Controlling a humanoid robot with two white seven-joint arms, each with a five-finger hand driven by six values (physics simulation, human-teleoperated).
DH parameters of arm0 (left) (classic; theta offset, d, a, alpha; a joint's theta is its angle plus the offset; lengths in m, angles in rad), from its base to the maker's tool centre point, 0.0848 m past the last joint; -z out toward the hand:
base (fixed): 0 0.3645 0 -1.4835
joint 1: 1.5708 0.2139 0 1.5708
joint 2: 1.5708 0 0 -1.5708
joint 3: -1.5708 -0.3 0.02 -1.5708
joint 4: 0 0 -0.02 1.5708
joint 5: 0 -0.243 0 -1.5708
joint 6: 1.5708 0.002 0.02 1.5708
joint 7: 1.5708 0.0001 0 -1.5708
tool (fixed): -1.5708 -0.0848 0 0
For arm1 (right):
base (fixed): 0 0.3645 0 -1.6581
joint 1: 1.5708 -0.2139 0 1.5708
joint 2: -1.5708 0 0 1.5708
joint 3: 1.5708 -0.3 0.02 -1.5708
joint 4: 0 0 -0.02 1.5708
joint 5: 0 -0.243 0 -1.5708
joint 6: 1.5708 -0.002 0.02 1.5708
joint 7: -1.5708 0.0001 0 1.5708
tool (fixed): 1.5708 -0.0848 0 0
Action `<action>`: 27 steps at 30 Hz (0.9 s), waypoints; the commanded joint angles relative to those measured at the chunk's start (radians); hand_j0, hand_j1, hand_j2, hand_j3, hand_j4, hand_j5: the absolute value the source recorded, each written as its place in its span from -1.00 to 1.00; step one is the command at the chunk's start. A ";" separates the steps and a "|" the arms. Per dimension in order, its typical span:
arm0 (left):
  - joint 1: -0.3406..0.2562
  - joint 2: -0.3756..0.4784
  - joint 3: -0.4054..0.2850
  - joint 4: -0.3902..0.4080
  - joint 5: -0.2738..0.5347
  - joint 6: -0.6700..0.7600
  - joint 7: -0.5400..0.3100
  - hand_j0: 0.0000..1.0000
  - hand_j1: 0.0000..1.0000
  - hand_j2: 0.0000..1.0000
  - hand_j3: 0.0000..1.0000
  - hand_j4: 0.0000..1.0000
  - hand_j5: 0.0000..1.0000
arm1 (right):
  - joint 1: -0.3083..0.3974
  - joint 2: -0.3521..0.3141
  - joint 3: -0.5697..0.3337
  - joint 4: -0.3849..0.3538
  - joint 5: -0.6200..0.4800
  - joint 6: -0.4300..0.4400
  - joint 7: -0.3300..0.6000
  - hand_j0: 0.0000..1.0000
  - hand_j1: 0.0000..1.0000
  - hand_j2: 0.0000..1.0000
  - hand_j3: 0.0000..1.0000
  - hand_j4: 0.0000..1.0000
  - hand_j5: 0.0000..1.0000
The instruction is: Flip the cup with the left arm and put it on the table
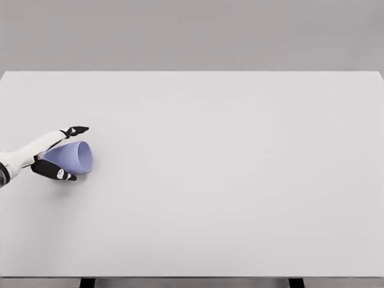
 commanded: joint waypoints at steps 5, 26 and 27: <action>0.000 -0.009 0.000 0.004 -0.001 0.000 0.001 1.00 1.00 1.00 1.00 1.00 1.00 | 0.000 0.000 0.000 0.000 0.000 0.000 0.000 1.00 1.00 1.00 1.00 1.00 1.00; 0.002 -0.015 -0.015 -0.005 -0.014 0.000 -0.001 0.74 0.74 0.74 0.74 0.74 0.74 | 0.000 0.000 0.000 0.000 0.000 0.000 0.000 1.00 1.00 1.00 1.00 1.00 1.00; 0.002 -0.015 -0.015 -0.005 -0.014 0.000 -0.001 0.67 0.67 0.67 0.67 0.67 0.67 | 0.000 0.000 0.000 0.000 0.000 0.000 0.000 1.00 1.00 1.00 1.00 1.00 1.00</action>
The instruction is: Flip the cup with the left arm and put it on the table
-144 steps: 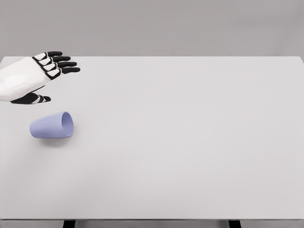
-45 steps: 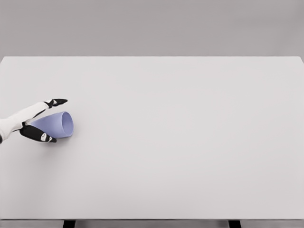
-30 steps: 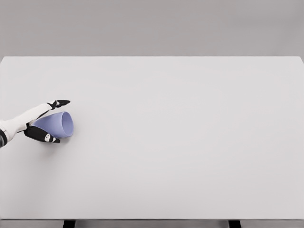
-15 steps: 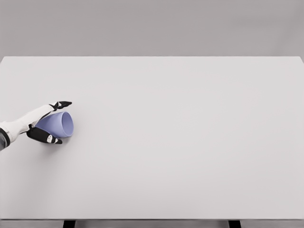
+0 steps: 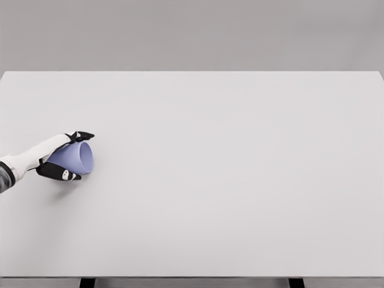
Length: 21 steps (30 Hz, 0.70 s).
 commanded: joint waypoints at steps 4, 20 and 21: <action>-0.002 0.002 0.000 -0.004 0.002 -0.002 0.000 0.55 0.55 0.55 0.55 0.55 0.55 | 0.000 0.000 0.000 0.000 0.000 0.000 0.000 1.00 1.00 1.00 1.00 1.00 1.00; -0.018 -0.001 0.067 -0.005 0.050 -0.008 0.008 0.59 0.59 0.59 0.59 0.59 0.59 | 0.000 0.000 0.000 0.000 0.000 0.000 0.000 1.00 1.00 1.00 1.00 1.00 1.00; -0.025 -0.003 0.067 -0.005 0.053 -0.009 0.008 0.59 0.59 0.59 0.59 0.59 0.59 | 0.000 0.000 0.000 -0.001 0.000 0.000 0.000 1.00 1.00 1.00 1.00 1.00 1.00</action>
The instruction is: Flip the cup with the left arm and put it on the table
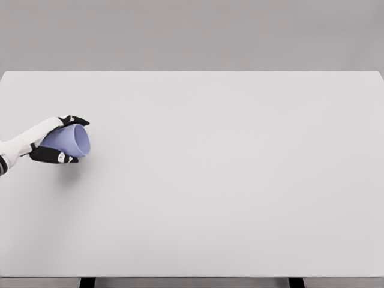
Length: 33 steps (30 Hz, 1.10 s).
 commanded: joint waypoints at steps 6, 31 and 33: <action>0.002 -0.110 0.073 0.003 0.048 -0.005 0.002 0.61 0.61 0.61 0.61 0.61 0.61 | 0.000 0.000 0.000 0.000 0.000 0.000 0.000 1.00 1.00 1.00 1.00 1.00 1.00; 0.041 -0.442 0.266 0.038 0.107 -0.007 0.006 0.64 0.64 0.64 0.64 0.64 0.64 | 0.000 0.000 0.000 0.000 0.000 0.000 0.000 1.00 1.00 1.00 1.00 1.00 1.00; 0.043 -0.466 0.276 0.044 0.115 -0.007 0.006 0.64 0.64 0.64 0.64 0.64 0.64 | 0.000 0.000 0.000 0.000 0.000 0.000 0.000 1.00 1.00 1.00 1.00 1.00 1.00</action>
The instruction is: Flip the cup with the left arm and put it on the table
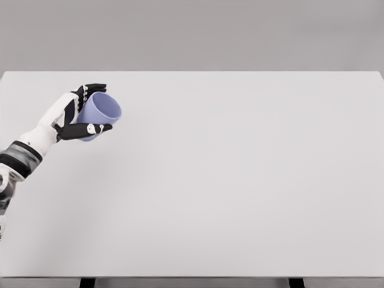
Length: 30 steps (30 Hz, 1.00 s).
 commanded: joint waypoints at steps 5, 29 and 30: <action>0.015 -0.045 0.027 0.014 0.025 -0.001 0.000 0.67 0.67 0.67 0.67 0.67 0.67 | 0.000 0.000 0.000 0.000 0.000 0.000 0.000 1.00 1.00 1.00 1.00 1.00 1.00; 0.061 -0.091 0.053 0.031 0.031 -0.001 0.000 1.00 1.00 1.00 1.00 1.00 1.00 | 0.000 0.000 0.000 0.000 0.000 0.000 0.000 1.00 1.00 1.00 1.00 1.00 1.00; 0.063 -0.090 0.053 0.029 0.029 -0.001 0.000 1.00 1.00 1.00 1.00 1.00 1.00 | 0.000 0.000 0.000 0.000 0.000 0.000 0.000 1.00 1.00 1.00 1.00 1.00 1.00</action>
